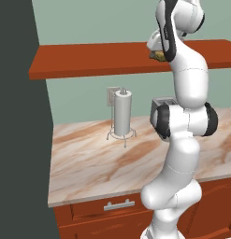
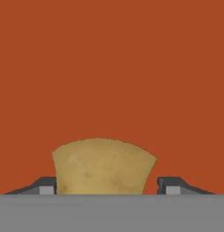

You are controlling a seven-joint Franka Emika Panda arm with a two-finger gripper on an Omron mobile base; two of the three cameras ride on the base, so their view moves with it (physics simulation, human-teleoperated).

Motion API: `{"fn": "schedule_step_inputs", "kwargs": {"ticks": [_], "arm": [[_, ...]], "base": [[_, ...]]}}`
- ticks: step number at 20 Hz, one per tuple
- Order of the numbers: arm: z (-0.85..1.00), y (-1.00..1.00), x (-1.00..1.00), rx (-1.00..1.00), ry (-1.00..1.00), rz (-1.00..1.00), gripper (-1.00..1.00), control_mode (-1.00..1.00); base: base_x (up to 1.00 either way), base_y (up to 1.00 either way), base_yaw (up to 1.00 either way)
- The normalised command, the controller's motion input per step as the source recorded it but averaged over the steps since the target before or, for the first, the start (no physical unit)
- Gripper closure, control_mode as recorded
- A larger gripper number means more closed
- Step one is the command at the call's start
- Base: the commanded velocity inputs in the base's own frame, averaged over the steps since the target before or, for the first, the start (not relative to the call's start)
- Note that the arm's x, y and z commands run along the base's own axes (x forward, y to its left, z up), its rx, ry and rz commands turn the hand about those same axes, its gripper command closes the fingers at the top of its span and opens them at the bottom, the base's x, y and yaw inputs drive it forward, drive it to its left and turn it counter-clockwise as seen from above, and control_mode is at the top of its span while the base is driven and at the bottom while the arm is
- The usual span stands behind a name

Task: Open the cabinet. Pick the sponge and place it next to the sink. Then close the cabinet.

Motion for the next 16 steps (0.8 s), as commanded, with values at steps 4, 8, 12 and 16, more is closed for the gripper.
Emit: {"fn": "schedule_step_inputs", "kwargs": {"ticks": [4, 8, 12, 16], "arm": [[-0.20, 0.00, -0.11, -0.01, 0.00, 0.00, 1.00, -1.00], [-0.19, 0.00, -0.23, -0.05, -0.05, 0.02, 1.00, -1.00], [-0.06, 0.00, -0.38, -0.01, -0.14, 0.03, 1.00, -1.00], [0.00, 0.00, -0.45, 0.00, -0.14, 0.03, 1.00, -1.00]], "base": [[0.00, 0.00, 0.00], [0.00, 0.00, 0.00], [0.00, 0.00, 0.00], [0.00, 0.00, 0.00]]}}
